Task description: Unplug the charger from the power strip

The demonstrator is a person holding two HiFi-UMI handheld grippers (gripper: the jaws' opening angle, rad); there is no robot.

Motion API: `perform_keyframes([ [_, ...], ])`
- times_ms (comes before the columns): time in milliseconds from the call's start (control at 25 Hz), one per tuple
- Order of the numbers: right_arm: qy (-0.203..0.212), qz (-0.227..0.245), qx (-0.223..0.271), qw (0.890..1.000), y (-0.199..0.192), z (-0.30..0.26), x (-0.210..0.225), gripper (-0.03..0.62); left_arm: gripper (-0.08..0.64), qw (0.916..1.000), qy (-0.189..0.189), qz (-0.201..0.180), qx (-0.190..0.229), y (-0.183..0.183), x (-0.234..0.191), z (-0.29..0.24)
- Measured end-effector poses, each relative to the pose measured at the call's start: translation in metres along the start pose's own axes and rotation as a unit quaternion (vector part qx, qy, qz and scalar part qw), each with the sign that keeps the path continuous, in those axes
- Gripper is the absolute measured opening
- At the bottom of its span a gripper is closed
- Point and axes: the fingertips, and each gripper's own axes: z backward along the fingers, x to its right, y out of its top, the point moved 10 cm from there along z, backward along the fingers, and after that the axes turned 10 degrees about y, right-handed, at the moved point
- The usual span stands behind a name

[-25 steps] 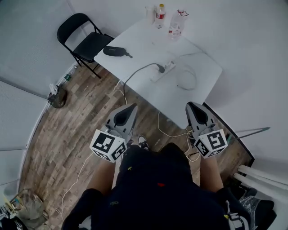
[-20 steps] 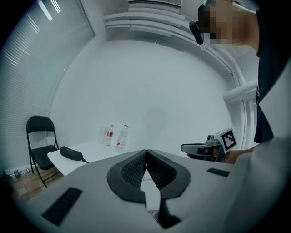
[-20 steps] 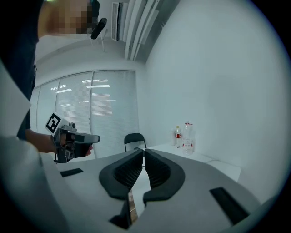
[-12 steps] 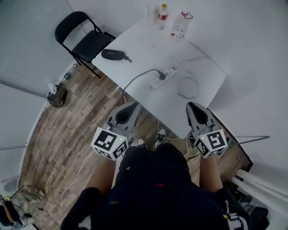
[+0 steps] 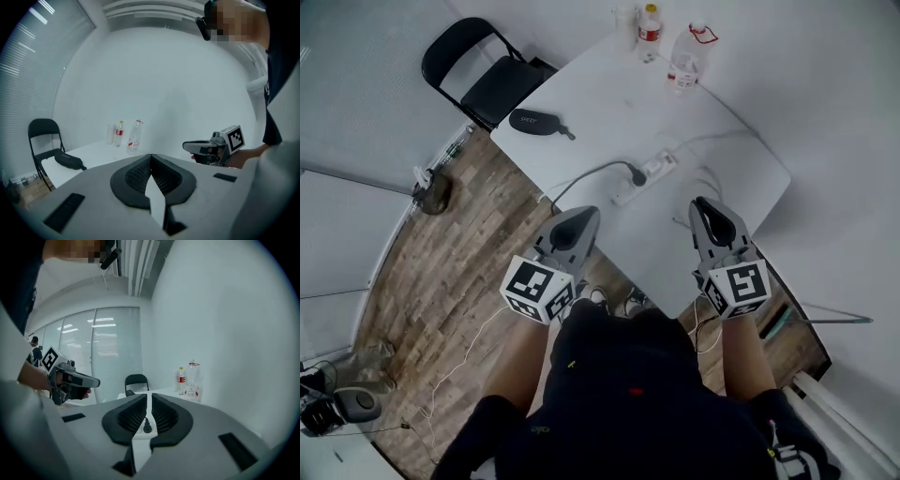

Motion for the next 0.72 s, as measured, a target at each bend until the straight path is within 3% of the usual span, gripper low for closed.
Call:
perform_keyframes([
  [280, 0.003, -0.012, -0.064, 0.998, -0.033, -0.061, 0.038, 0.034, 0.020, 0.9985, -0.007, 0.010, -0.054, -0.037, -0.016, -0.070],
  [400, 0.008, -0.021, -0.093, 0.995, -0.051, -0.088, 0.046, 0.109, 0.020, 0.9973, -0.012, -0.005, -0.072, -0.050, -0.024, -0.094],
  [720, 0.024, -0.028, -0.166, 0.985, -0.103, -0.149, 0.061, 0.175, 0.020, 0.9923, -0.020, 0.000, -0.122, -0.094, -0.047, -0.140],
])
